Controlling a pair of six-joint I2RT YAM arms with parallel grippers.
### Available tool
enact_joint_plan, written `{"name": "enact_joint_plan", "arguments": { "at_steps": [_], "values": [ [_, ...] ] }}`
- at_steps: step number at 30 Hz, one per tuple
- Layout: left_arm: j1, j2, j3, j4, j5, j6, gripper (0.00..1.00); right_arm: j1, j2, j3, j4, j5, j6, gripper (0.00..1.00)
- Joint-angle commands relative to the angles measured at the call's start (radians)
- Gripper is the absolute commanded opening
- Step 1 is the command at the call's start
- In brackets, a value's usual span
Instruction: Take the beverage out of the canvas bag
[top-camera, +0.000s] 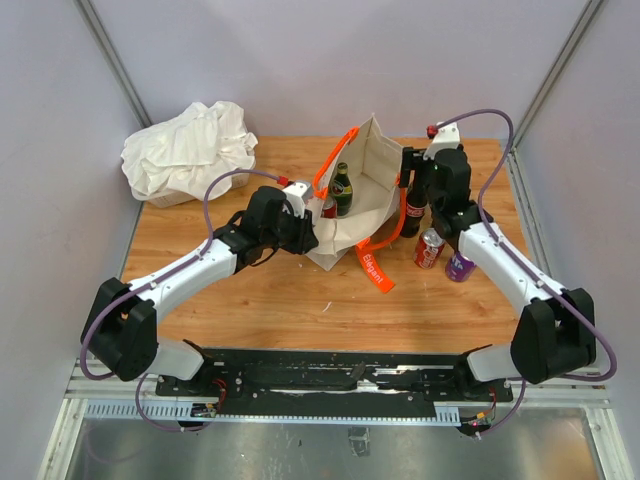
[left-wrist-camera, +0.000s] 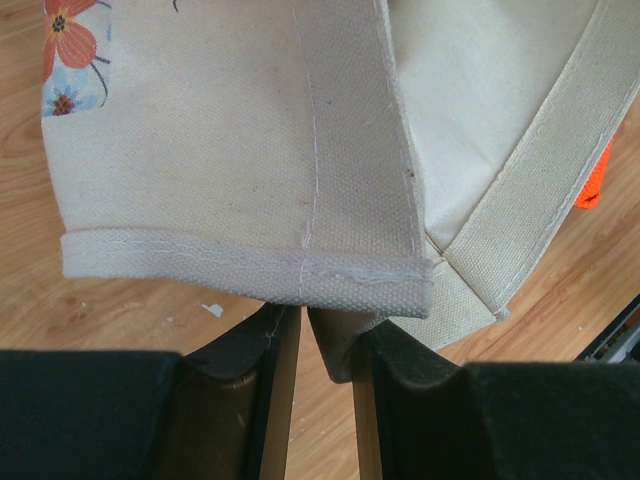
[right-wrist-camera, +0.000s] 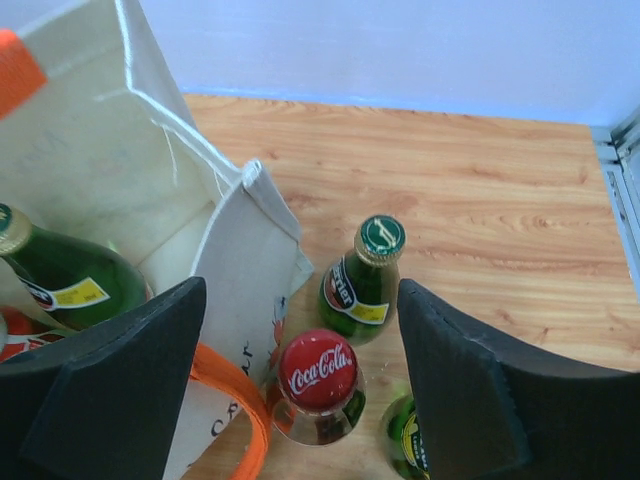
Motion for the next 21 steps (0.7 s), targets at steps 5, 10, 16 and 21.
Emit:
{"name": "enact_joint_plan", "arguments": {
  "at_steps": [5, 10, 16, 21],
  "values": [
    [-0.002, 0.009, 0.004, 0.019, -0.007, -0.005, 0.30, 0.049, -0.058, 0.227, -0.045, -0.121, -0.024, 0.68],
    [-0.002, 0.012, 0.007, 0.025, -0.007, -0.007, 0.30, 0.097, 0.000, 0.370, -0.134, -0.271, -0.011, 0.62],
    [-0.002, 0.015, 0.014, 0.029, -0.006, -0.013, 0.30, 0.130, 0.115, 0.377, -0.143, -0.380, 0.053, 0.51],
    [-0.002, 0.017, 0.027, 0.030, -0.007, -0.013, 0.31, 0.167, 0.222, 0.375, -0.131, -0.390, 0.040, 0.50]
  ]
}}
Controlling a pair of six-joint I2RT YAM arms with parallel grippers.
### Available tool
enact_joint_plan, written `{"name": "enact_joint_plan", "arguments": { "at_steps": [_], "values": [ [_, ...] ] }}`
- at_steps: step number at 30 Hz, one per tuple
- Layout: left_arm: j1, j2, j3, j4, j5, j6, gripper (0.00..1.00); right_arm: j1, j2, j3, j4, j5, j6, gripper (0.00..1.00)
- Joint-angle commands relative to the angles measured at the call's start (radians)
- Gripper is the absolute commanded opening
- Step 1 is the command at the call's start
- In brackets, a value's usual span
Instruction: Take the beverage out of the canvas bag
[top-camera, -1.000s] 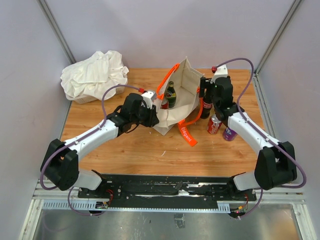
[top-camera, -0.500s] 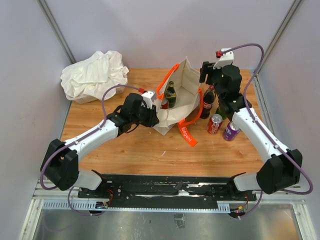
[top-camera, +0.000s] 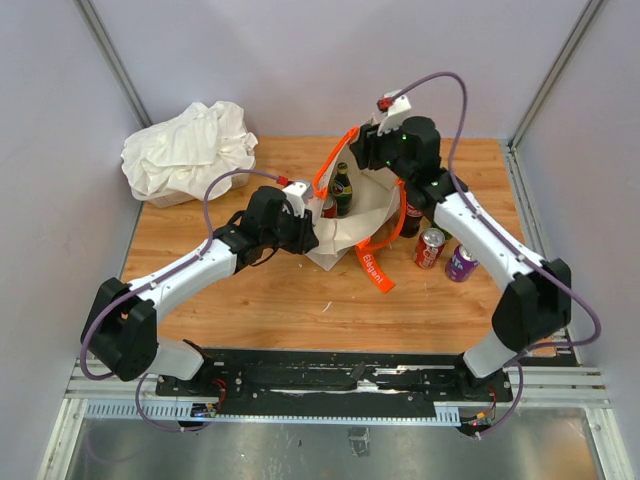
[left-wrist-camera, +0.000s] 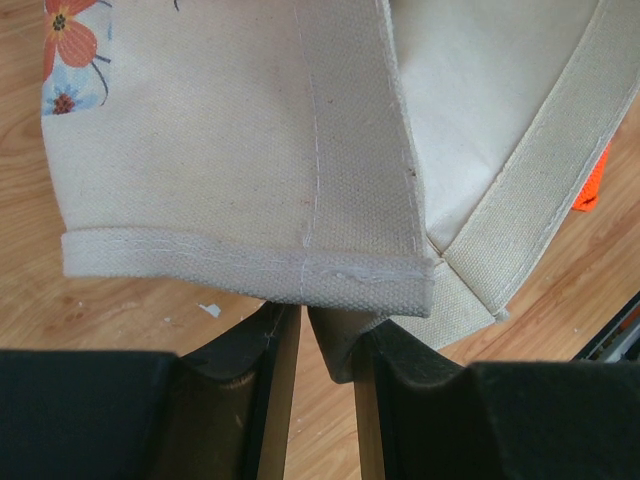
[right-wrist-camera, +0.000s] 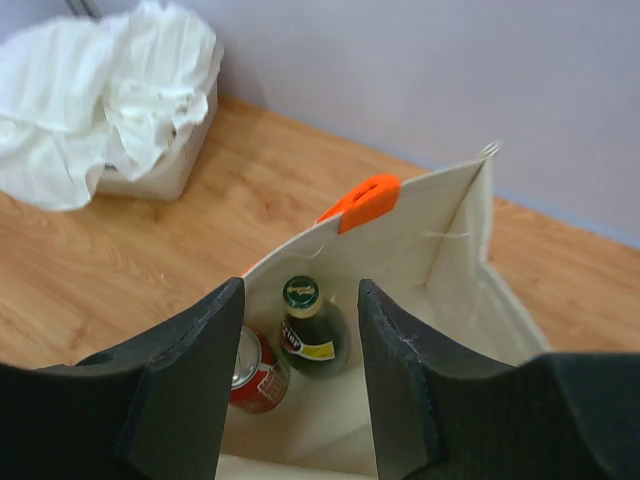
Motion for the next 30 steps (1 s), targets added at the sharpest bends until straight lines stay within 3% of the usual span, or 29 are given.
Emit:
{"name": "enact_joint_plan", "arguments": {
  "at_steps": [1, 6, 10, 15, 26, 30],
  "values": [
    [-0.002, 0.017, 0.029, 0.027, -0.007, -0.002, 0.31, 0.041, 0.086, -0.006, -0.027, -0.045, 0.010, 0.50],
    [-0.002, 0.018, 0.034, 0.029, -0.011, -0.002, 0.32, 0.048, 0.163, -0.005, -0.013, -0.015, 0.009, 0.50],
    [-0.002, 0.024, 0.043, 0.027, -0.010, -0.001, 0.32, 0.052, 0.220, 0.013, -0.018, 0.023, -0.001, 0.69],
    [-0.002, 0.025, 0.041, 0.025, -0.010, -0.001, 0.34, 0.053, 0.296, 0.051, -0.015, 0.043, -0.010, 0.74],
    [-0.002, 0.031, 0.035, 0.021, -0.013, -0.002, 0.35, 0.053, 0.438, 0.148, 0.034, 0.062, -0.015, 0.68],
    [-0.002, 0.034, 0.035, 0.023, -0.014, -0.001, 0.35, 0.053, 0.481, 0.170, 0.039, 0.070, -0.022, 0.51]
  ]
}}
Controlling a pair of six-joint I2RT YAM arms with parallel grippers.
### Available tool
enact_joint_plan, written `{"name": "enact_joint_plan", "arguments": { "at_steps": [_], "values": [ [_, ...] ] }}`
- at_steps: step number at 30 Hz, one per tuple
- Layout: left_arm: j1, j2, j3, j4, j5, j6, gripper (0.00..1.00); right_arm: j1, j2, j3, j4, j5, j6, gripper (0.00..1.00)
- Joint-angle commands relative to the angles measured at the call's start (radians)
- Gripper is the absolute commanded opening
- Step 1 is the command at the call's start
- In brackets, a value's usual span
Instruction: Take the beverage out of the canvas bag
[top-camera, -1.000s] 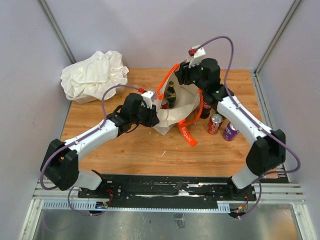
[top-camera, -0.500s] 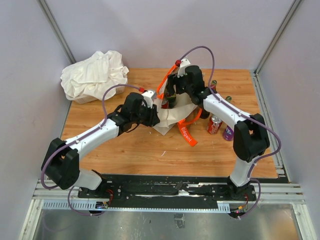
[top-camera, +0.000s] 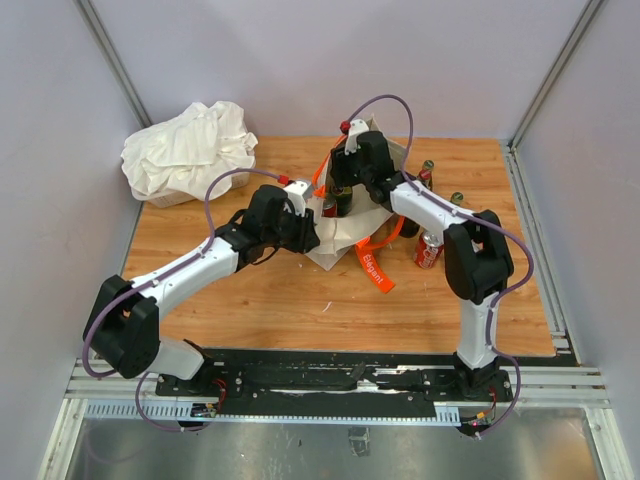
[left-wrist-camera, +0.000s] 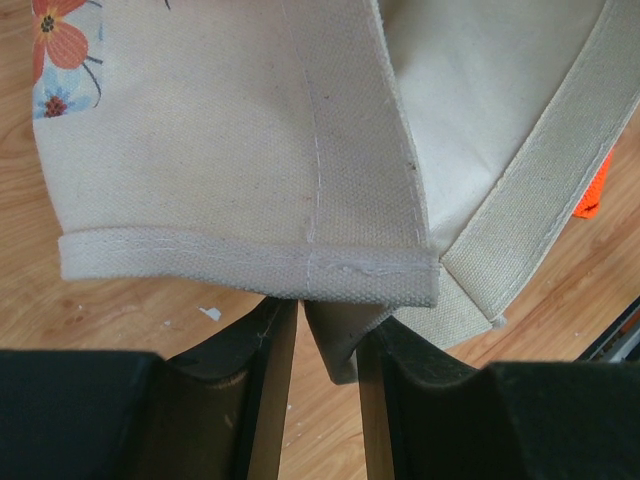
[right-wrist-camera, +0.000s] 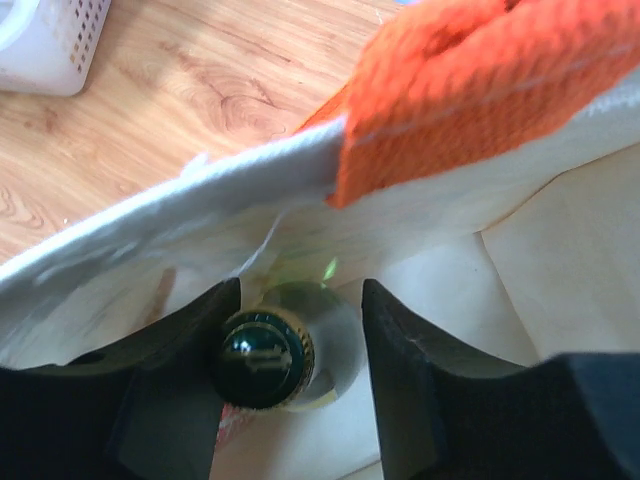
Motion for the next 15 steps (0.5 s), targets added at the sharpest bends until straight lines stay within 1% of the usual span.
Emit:
{"name": "enact_joint_plan", "arguments": {
  "at_steps": [1, 2, 4, 5, 11, 15],
  "values": [
    [-0.002, 0.019, 0.021, 0.024, -0.013, 0.004, 0.35, 0.013, 0.045, 0.053, 0.043, 0.027, -0.018, 0.44],
    [-0.002, 0.019, 0.021, 0.024, -0.013, 0.004, 0.35, 0.013, 0.046, 0.051, 0.043, 0.026, -0.018, 0.37],
    [-0.003, 0.019, 0.021, 0.027, -0.015, 0.005, 0.35, 0.014, 0.043, 0.041, 0.046, 0.030, -0.019, 0.05],
    [-0.002, 0.020, 0.021, 0.028, -0.017, 0.005, 0.35, 0.015, 0.039, 0.034, 0.047, 0.032, -0.022, 0.01],
    [-0.003, 0.028, 0.022, 0.029, -0.014, 0.005, 0.35, 0.015, 0.011, 0.054, 0.022, -0.004, -0.061, 0.01],
    [-0.002, 0.022, 0.017, 0.034, -0.022, 0.002, 0.35, 0.021, -0.085, 0.078, 0.013, -0.034, -0.091, 0.01]
  ]
}}
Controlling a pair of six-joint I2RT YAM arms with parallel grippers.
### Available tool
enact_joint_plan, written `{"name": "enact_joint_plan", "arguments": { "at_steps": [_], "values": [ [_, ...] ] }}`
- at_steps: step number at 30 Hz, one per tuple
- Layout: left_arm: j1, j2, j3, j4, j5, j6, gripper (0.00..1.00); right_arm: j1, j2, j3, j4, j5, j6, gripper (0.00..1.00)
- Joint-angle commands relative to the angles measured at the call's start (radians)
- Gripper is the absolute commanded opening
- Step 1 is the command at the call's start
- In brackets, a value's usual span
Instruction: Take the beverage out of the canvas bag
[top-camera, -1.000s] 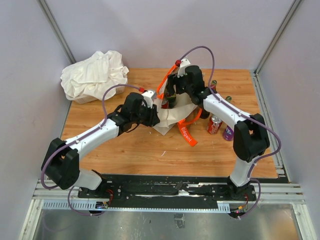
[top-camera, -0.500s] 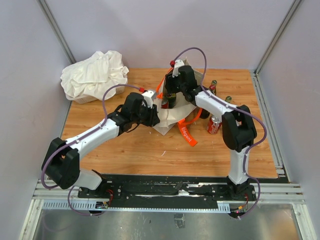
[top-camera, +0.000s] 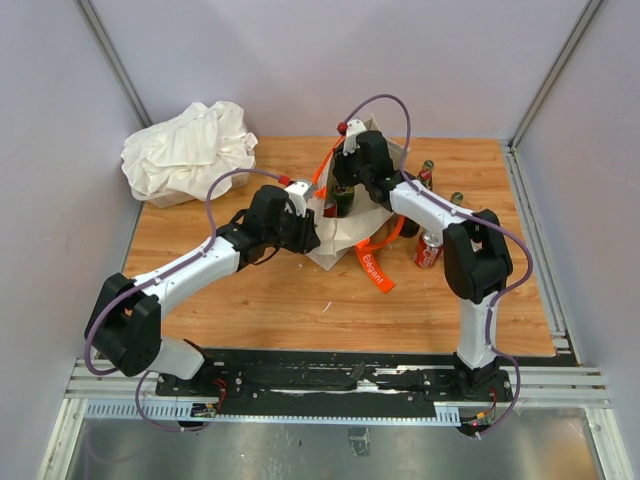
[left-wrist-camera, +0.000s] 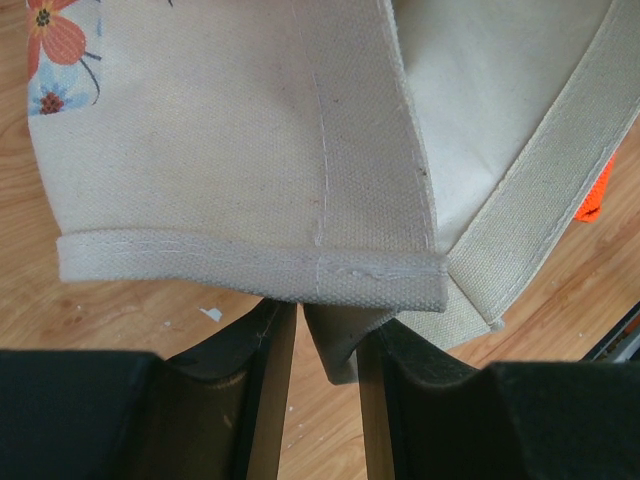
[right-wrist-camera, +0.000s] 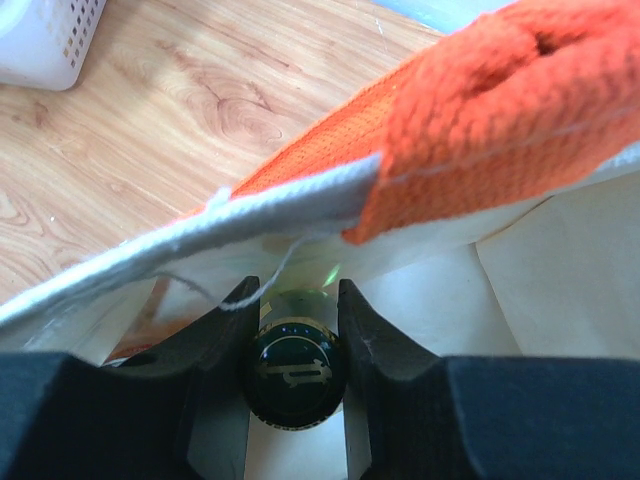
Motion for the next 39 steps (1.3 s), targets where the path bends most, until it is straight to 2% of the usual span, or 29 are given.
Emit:
{"name": "enact_joint_plan", "arguments": {
  "at_steps": [1, 9, 17, 24, 33, 39],
  "values": [
    [-0.002, 0.007, 0.013, 0.033, -0.022, 0.001, 0.35, 0.023, -0.136, 0.057, -0.004, -0.040, -0.057, 0.01],
    [-0.002, -0.001, 0.013, 0.034, -0.037, -0.003, 0.34, 0.059, -0.370, 0.019, -0.002, -0.023, -0.129, 0.01],
    [-0.003, -0.009, 0.021, 0.014, -0.098, 0.014, 0.34, 0.085, -0.671, -0.190, -0.038, 0.062, -0.142, 0.01],
    [-0.001, -0.004, 0.038, -0.033, -0.195, 0.020, 0.29, 0.162, -0.929, -0.376, -0.148, 0.236, -0.124, 0.01],
    [0.005, 0.001, 0.031, -0.036, -0.248, 0.001, 0.21, 0.236, -1.068, -0.499, -0.260, 0.354, -0.092, 0.01],
    [0.019, 0.007, 0.041, -0.040, -0.240, -0.024, 0.20, 0.262, -1.097, -0.456, -0.296, 0.387, -0.099, 0.01]
  ]
}}
